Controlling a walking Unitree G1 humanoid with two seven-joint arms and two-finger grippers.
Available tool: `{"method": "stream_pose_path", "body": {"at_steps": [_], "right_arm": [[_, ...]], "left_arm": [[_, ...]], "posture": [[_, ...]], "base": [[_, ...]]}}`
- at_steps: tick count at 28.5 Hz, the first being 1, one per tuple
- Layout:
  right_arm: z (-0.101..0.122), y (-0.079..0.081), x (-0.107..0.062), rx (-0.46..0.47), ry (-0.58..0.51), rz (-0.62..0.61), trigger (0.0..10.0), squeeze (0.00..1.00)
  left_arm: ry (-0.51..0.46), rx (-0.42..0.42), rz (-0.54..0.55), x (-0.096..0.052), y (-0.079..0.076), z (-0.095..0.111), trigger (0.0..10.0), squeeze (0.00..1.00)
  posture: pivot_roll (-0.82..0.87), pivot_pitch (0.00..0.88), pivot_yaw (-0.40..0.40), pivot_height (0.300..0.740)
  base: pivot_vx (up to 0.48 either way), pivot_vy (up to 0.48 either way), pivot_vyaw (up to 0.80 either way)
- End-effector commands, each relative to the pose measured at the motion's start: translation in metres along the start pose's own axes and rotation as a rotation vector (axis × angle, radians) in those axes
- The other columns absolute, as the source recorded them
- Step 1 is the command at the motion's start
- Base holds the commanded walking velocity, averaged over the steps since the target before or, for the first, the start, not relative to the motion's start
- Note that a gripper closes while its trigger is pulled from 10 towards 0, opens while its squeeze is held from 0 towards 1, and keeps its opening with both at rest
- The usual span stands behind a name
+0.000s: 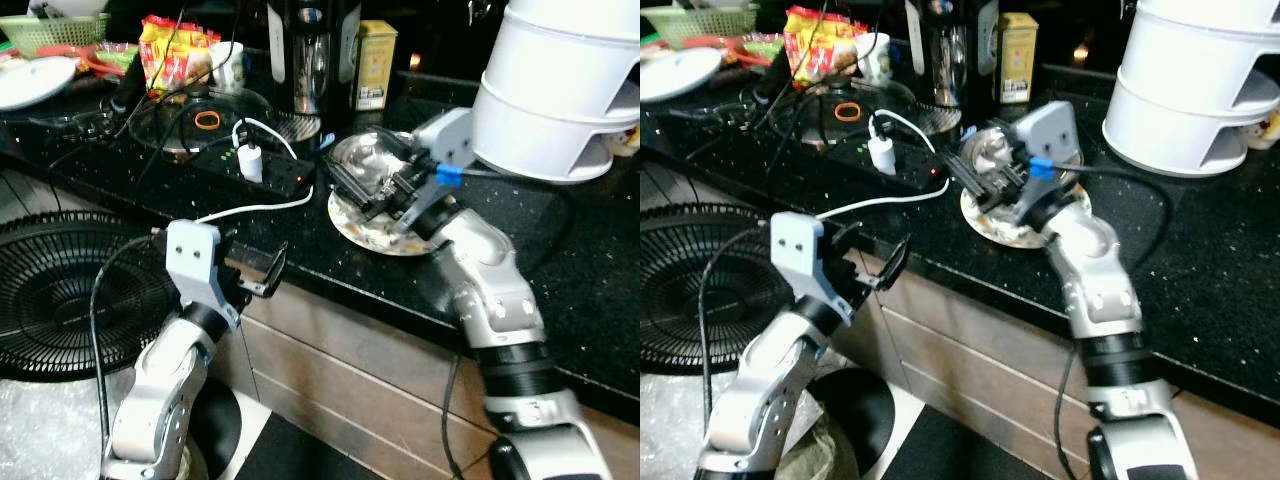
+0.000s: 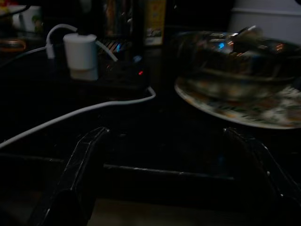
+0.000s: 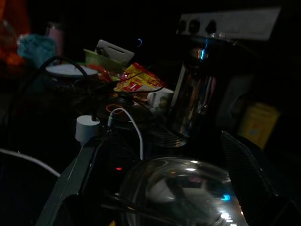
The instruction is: Kitchen organization
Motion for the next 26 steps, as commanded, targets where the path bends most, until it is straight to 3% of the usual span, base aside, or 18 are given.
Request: {"method": "stream_pose_path", "body": {"at_steps": [1, 4, 8, 9, 11, 17, 20, 22, 26], "right_arm": [[0.006, 0.003, 0.002, -0.056, -0.003, 0.045, 10.0, 0.0], [0.007, 0.002, -0.006, -0.101, 0.022, 0.125, 10.0, 0.0], [0.009, 0.006, -0.012, -0.074, 0.029, 0.195, 10.0, 0.0], [0.002, 0.022, -0.019, -0.067, 0.061, 0.302, 10.0, 0.0], [-0.004, 0.031, -0.021, -0.088, 0.086, 0.339, 10.0, 0.0], [-0.033, 0.04, -0.005, -0.245, 0.198, 0.262, 10.0, 0.0], [-0.032, 0.037, 0.001, -0.278, 0.206, 0.234, 10.0, 0.0], [-0.035, 0.034, 0.002, -0.348, 0.229, 0.229, 10.0, 0.0], [-0.036, 0.03, 0.003, -0.38, 0.244, 0.213, 10.0, 0.0]], "left_arm": [[0.004, 0.012, -0.015, -0.001, -0.001, 0.002, 10.0, 0.0], [0.009, 0.014, -0.02, -0.001, -0.001, 0.0, 10.0, 0.0], [0.01, 0.018, -0.021, 0.0, -0.001, -0.001, 10.0, 0.0], [0.01, 0.018, -0.024, 0.0, -0.002, -0.001, 10.0, 0.0], [0.009, 0.018, -0.026, 0.001, -0.003, -0.002, 10.0, 0.0], [0.009, 0.022, -0.016, 0.002, -0.003, -0.002, 10.0, 0.0], [0.005, 0.027, -0.008, 0.001, -0.001, -0.001, 10.0, 0.0], [0.004, 0.028, 0.0, 0.001, 0.001, -0.001, 10.0, 0.0], [0.003, 0.028, 0.001, 0.002, 0.0, 0.0, 10.0, 0.0]], "posture": [[0.05, 0.0, -0.003, 0.74], [0.05, 0.0, -0.002, 0.74], [0.04, 0.0, 0.0, 0.74], [0.04, 0.0, 0.0, 0.74], [0.04, 0.0, 0.0, 0.74], [0.05, 0.0, -0.01, 0.74], [0.05, 0.0, -0.016, 0.74], [0.05, 0.0, -0.016, 0.74], [0.05, 0.0, -0.021, 0.74]], "base": [[0.0, 0.0, 0.0], [0.0, 0.0, 0.0], [0.0, 0.0, 0.0], [0.0, 0.0, 0.0], [0.0, 0.0, 0.0], [0.0, 0.0, 0.0], [0.0, 0.0, 0.0], [0.0, 0.0, 0.0], [0.0, 0.0, 0.0]]}}
Point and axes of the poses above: a point about 5 cm out from each wrist's last joint towards the gripper, its own x axis pointing out of the wrist towards the gripper, its own z axis along the axis of the wrist's last joint, y = z × x, the point moved 5 cm from there along x, pointing out of the wrist towards the gripper, and after that the axes turned 4 degrees about x, right-handed, at the moved point
